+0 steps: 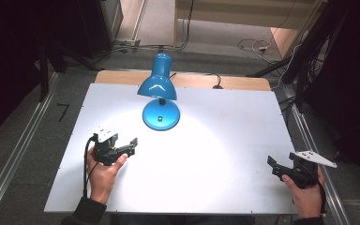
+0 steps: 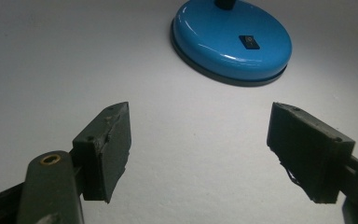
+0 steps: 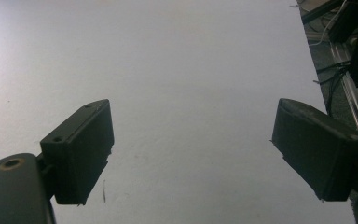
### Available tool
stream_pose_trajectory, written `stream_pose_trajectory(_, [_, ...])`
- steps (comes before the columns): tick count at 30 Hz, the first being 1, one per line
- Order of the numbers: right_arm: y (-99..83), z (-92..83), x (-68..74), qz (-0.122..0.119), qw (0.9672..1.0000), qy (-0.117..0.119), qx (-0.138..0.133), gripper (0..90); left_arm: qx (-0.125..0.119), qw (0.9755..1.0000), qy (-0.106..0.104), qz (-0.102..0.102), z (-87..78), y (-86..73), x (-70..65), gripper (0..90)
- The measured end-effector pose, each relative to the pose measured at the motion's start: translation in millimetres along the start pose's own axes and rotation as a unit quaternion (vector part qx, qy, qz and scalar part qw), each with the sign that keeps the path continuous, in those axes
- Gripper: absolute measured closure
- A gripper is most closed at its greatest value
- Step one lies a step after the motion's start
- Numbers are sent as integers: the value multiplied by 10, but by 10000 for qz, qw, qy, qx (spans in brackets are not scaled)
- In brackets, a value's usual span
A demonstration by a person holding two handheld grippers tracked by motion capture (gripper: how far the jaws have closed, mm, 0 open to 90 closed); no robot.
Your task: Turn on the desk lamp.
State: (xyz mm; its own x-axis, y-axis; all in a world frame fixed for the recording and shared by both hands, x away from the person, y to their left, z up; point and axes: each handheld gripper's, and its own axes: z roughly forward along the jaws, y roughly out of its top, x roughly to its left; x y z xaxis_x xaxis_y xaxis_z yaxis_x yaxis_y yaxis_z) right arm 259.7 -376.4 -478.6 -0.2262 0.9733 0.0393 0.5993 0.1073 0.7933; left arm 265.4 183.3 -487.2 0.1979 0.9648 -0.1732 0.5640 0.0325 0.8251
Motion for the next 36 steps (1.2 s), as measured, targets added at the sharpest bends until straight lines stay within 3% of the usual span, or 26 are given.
stream_pose_trajectory(18, [-5, -4, -9, -1, 10000, -20, 4, 114, -41, 9999, 88, -138, -169, -63, 127, 223])
stream_pose_trajectory(36, [-14, -3, -39, 39, 10000, -47, 17, 113, 86, 9994, 306, -154, -278, -192, 244, 222])
